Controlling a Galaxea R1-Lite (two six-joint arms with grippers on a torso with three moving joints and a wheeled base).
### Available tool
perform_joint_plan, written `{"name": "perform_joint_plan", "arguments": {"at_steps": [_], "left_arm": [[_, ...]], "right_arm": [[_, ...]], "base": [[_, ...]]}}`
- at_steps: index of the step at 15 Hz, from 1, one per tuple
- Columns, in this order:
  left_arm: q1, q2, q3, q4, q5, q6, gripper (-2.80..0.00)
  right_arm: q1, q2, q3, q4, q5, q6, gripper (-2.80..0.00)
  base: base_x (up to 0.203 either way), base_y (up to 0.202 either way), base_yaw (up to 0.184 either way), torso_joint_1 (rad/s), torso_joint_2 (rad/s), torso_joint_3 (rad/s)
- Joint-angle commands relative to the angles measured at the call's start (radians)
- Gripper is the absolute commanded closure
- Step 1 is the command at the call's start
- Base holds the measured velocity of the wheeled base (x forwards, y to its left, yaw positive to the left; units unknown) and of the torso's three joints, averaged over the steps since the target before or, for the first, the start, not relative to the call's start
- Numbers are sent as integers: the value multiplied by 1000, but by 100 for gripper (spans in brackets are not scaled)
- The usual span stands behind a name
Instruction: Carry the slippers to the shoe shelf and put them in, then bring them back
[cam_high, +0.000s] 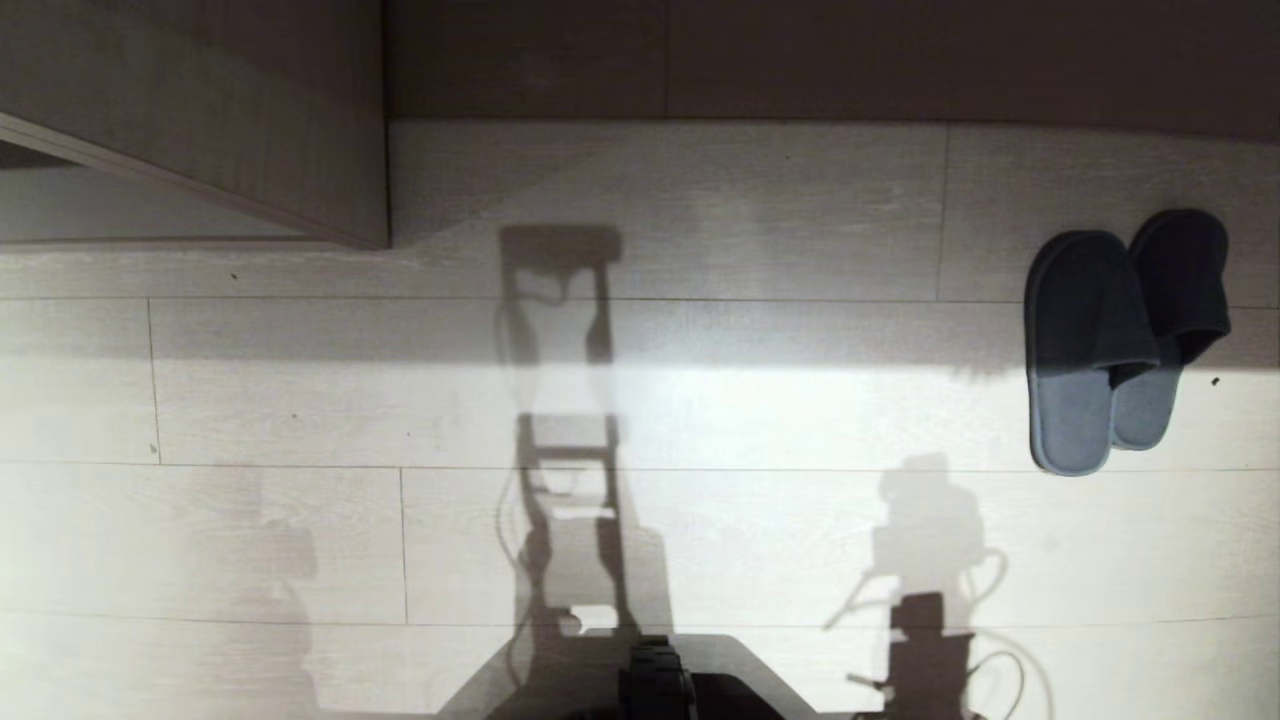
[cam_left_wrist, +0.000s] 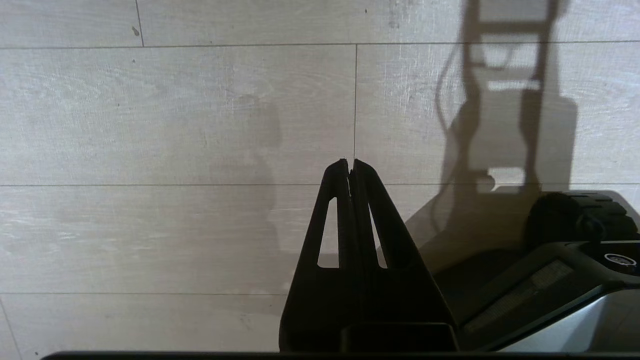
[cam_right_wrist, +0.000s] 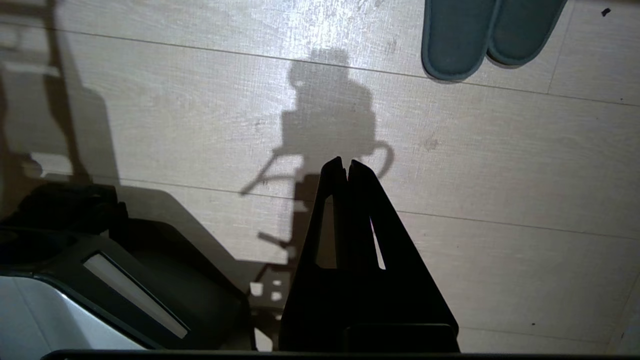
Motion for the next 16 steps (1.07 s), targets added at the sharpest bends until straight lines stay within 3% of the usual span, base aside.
{"name": "perform_joint_plan", "arguments": {"at_steps": [1, 16], "left_arm": [[0, 0, 0, 0, 1, -1, 0], [0, 0, 0, 0, 1, -1, 0]], "right_arm": [[0, 3, 0, 0, 1, -1, 0], [0, 3, 0, 0, -4, 37, 0]], "base": [[0, 0, 0, -2, 2, 203], [0, 0, 0, 2, 3, 202]]}}
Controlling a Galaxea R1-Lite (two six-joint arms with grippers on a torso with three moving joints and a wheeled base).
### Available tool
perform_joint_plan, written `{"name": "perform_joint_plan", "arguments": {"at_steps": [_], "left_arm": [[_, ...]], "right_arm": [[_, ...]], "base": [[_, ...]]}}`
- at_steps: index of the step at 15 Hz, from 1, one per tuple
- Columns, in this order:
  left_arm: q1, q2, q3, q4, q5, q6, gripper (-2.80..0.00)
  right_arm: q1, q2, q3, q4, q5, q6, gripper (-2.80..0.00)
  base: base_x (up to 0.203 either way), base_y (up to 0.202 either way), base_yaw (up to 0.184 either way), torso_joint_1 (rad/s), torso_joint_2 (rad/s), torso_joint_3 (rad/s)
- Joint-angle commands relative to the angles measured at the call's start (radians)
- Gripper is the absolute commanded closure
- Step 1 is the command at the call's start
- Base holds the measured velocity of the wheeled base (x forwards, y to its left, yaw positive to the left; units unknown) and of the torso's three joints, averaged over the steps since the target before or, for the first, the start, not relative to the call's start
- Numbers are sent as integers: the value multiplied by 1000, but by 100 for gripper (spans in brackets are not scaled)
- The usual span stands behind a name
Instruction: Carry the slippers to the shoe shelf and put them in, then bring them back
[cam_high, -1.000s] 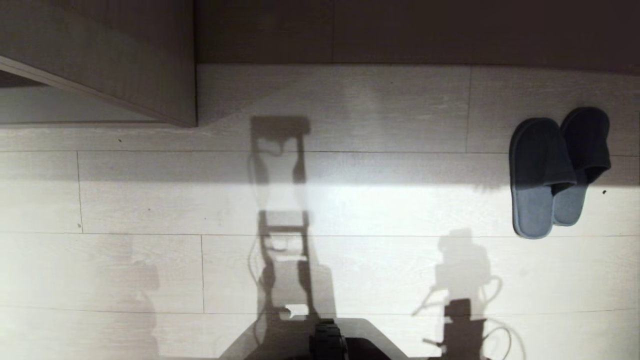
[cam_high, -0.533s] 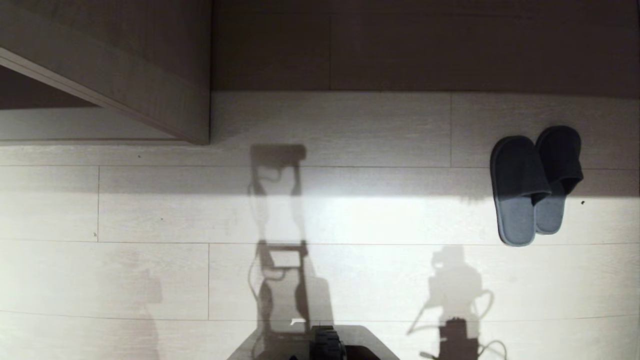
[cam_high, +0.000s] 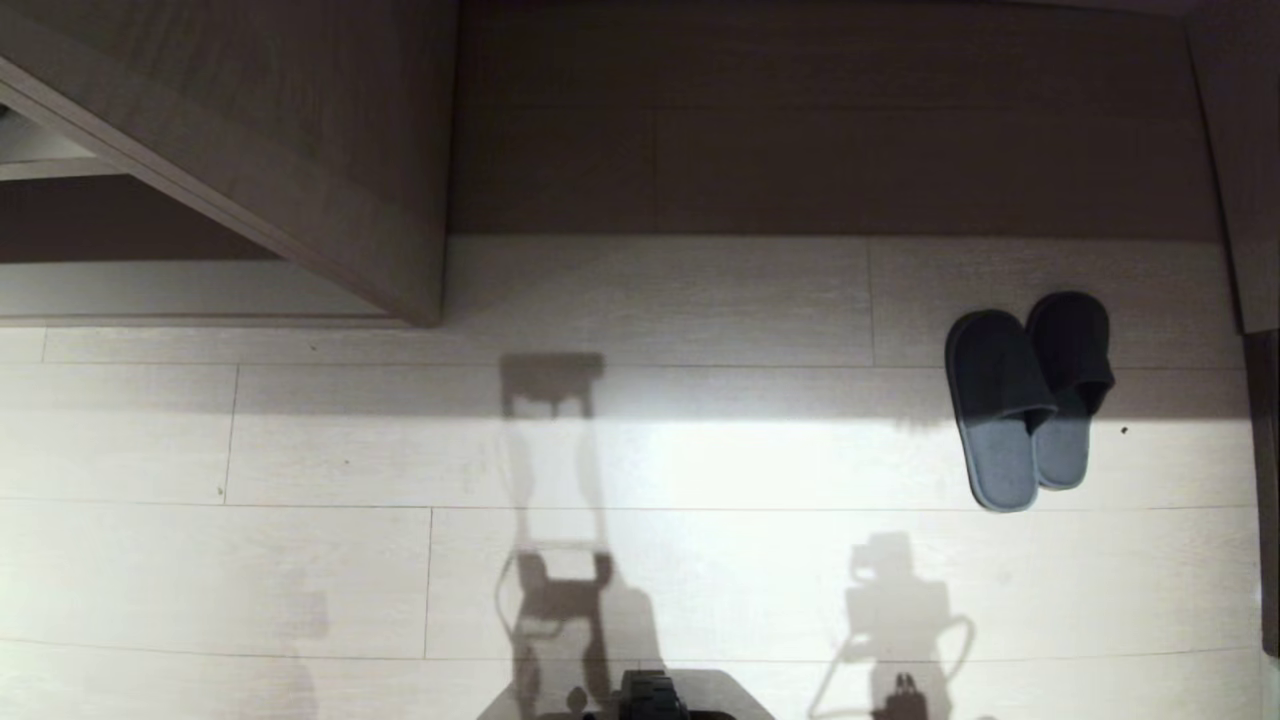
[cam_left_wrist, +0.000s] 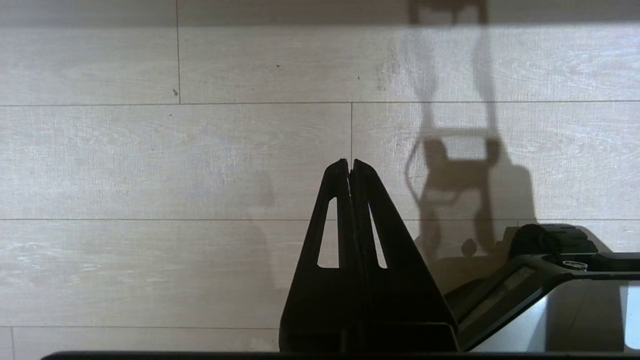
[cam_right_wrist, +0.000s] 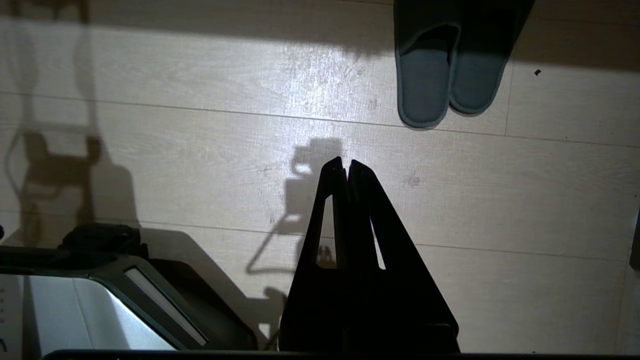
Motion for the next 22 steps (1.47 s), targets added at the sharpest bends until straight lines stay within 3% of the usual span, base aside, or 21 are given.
{"name": "perform_joint_plan", "arguments": {"at_steps": [1, 22], "left_arm": [[0, 0, 0, 0, 0, 0, 0], [0, 0, 0, 0, 0, 0, 0]], "right_arm": [[0, 3, 0, -1, 0, -1, 0], [0, 3, 0, -1, 0, 0, 0]], "base": [[0, 0, 0, 2, 6, 211], [0, 0, 0, 4, 2, 201]]}}
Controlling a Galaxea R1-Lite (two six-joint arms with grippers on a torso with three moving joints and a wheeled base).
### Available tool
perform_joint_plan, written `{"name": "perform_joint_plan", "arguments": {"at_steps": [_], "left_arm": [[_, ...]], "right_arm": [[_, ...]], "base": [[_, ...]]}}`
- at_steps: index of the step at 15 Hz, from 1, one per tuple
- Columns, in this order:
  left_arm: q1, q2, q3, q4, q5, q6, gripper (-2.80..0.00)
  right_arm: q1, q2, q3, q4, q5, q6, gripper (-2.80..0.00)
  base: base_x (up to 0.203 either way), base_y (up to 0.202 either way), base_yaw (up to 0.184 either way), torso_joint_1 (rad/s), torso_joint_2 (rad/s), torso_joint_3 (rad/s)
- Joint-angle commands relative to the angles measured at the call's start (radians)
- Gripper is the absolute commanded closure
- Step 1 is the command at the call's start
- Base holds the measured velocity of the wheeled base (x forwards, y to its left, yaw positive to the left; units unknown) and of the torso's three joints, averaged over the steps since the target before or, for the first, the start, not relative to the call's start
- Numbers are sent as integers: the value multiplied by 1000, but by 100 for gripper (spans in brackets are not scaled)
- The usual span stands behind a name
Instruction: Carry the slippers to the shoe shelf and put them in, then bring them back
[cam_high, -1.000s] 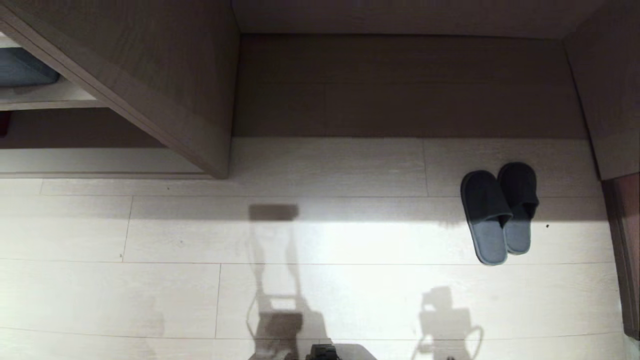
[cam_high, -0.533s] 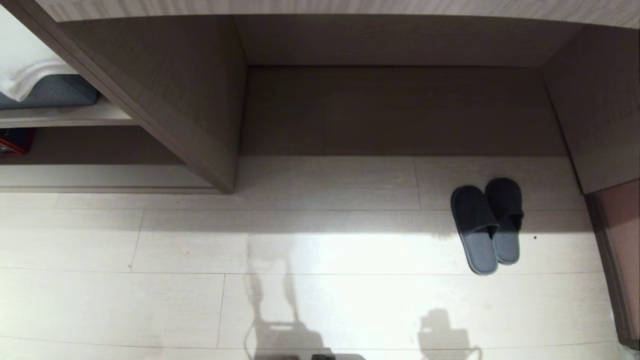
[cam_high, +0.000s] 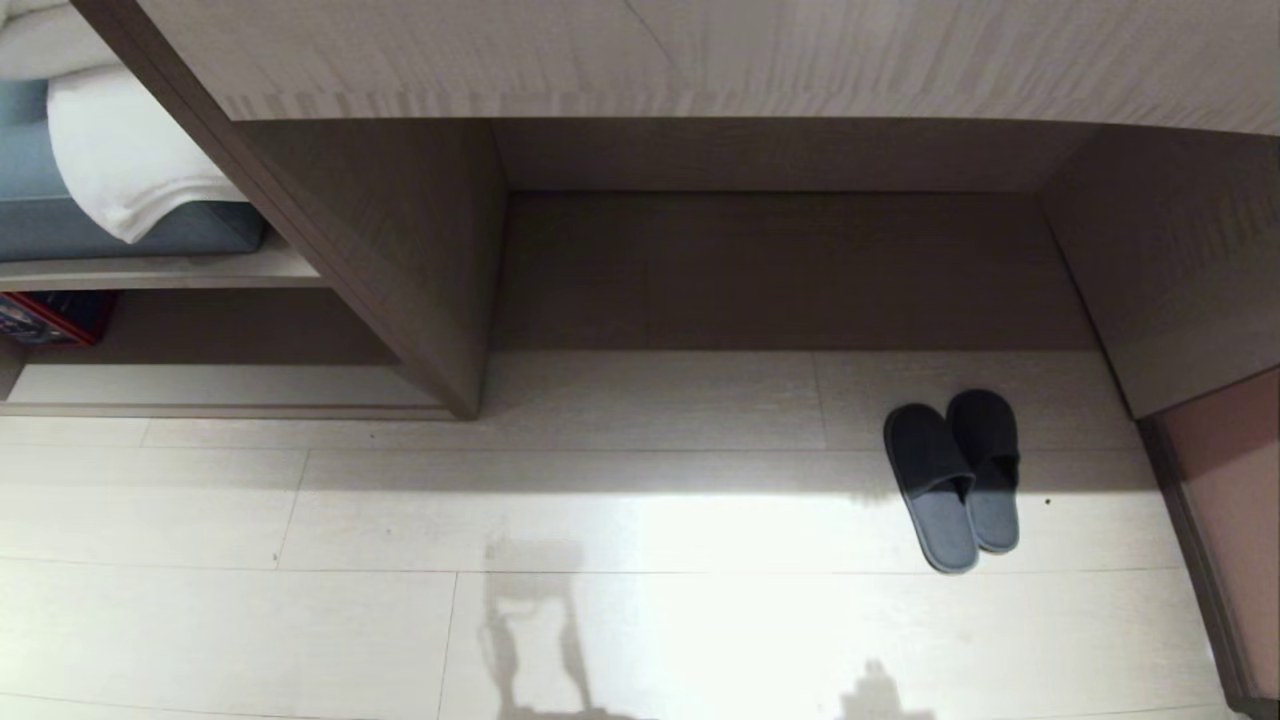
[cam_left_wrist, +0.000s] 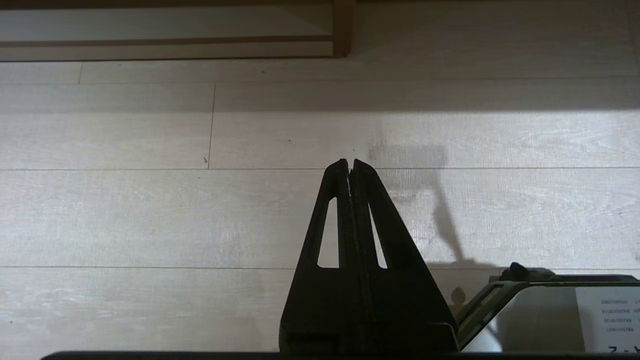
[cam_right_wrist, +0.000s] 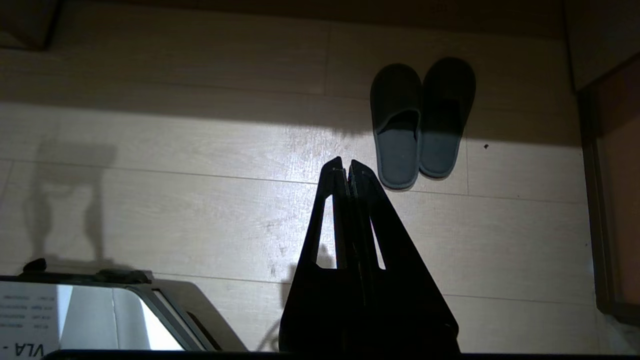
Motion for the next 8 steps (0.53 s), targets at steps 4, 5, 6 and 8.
{"name": "perform_joint_plan", "arguments": {"at_steps": [4, 5, 6, 8], "left_arm": [[0, 0, 0, 0, 0, -1, 0], [0, 0, 0, 0, 0, 1, 0], [0, 0, 0, 0, 0, 1, 0], [0, 0, 0, 0, 0, 1, 0]], "right_arm": [[0, 2, 0, 0, 1, -1, 0], [0, 2, 0, -2, 1, -1, 0], [0, 2, 0, -2, 1, -1, 0], [0, 2, 0, 0, 1, -1, 0]], "base": [[0, 0, 0, 0, 1, 199], [0, 0, 0, 2, -3, 200], [0, 0, 0, 6, 6, 211], [0, 0, 0, 1, 0, 201]]}}
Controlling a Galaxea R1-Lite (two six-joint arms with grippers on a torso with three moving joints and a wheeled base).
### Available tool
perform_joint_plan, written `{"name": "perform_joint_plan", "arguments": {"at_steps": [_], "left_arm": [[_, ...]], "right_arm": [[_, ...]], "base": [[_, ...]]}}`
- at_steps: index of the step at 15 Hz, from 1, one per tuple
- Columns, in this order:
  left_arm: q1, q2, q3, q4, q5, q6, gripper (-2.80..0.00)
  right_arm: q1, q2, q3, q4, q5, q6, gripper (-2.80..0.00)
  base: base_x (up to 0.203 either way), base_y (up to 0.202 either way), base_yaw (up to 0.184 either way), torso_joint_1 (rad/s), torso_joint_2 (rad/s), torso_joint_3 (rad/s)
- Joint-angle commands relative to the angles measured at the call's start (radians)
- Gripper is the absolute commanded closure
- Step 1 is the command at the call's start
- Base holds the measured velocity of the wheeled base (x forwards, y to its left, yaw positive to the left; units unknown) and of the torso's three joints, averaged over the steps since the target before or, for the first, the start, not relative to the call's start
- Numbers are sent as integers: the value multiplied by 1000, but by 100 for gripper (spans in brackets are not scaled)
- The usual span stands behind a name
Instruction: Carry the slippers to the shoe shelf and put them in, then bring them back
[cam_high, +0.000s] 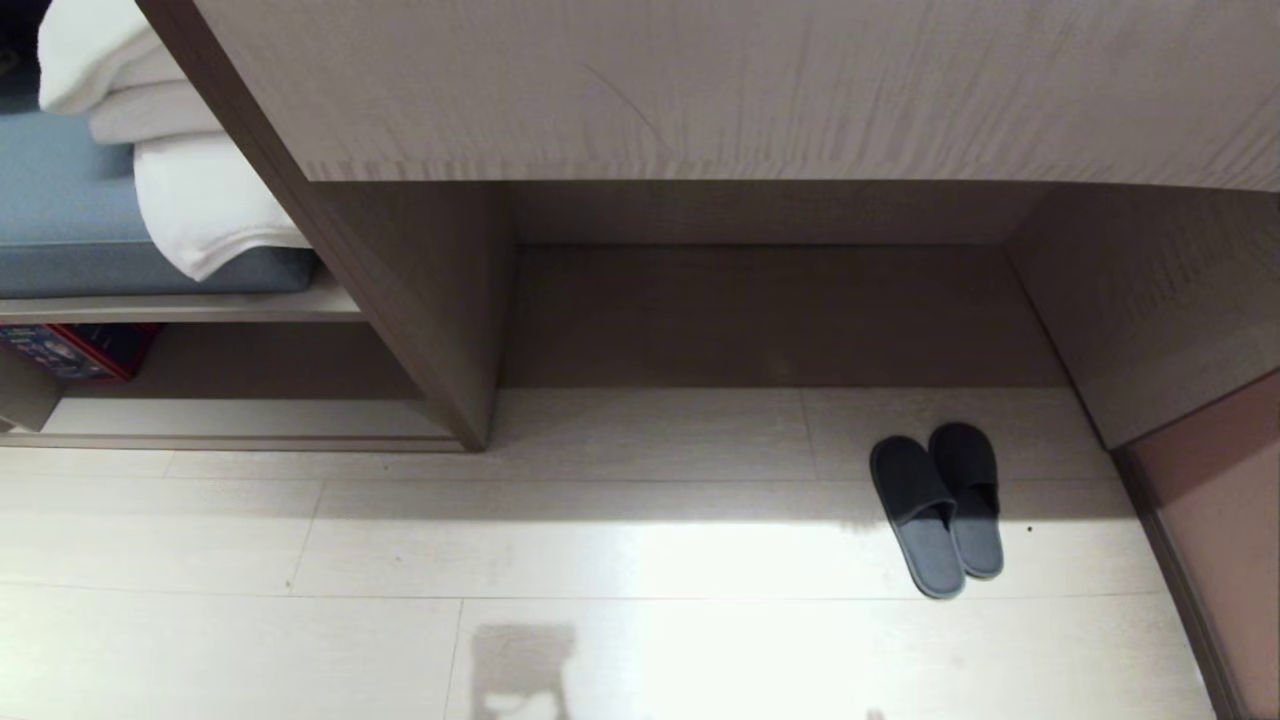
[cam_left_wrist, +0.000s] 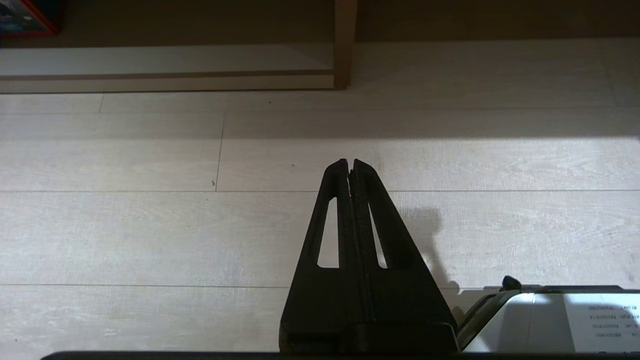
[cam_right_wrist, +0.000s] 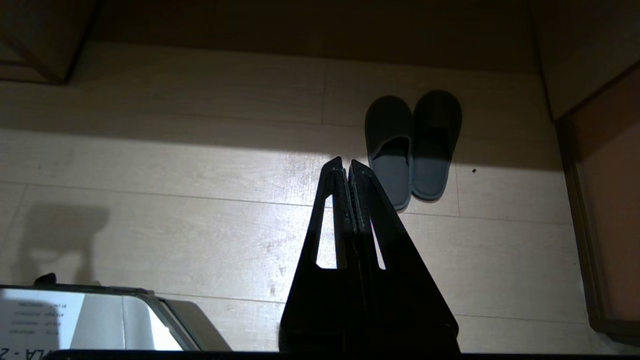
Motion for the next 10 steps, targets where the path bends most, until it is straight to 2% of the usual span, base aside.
{"name": "perform_joint_plan", "arguments": {"at_steps": [1, 10], "left_arm": [[0, 0, 0, 0, 0, 0, 0], [0, 0, 0, 0, 0, -3, 0]], "right_arm": [[0, 2, 0, 0, 0, -1, 0], [0, 2, 0, 0, 0, -1, 0]], "base": [[0, 0, 0, 1, 2, 204], [0, 0, 0, 2, 1, 201]]}}
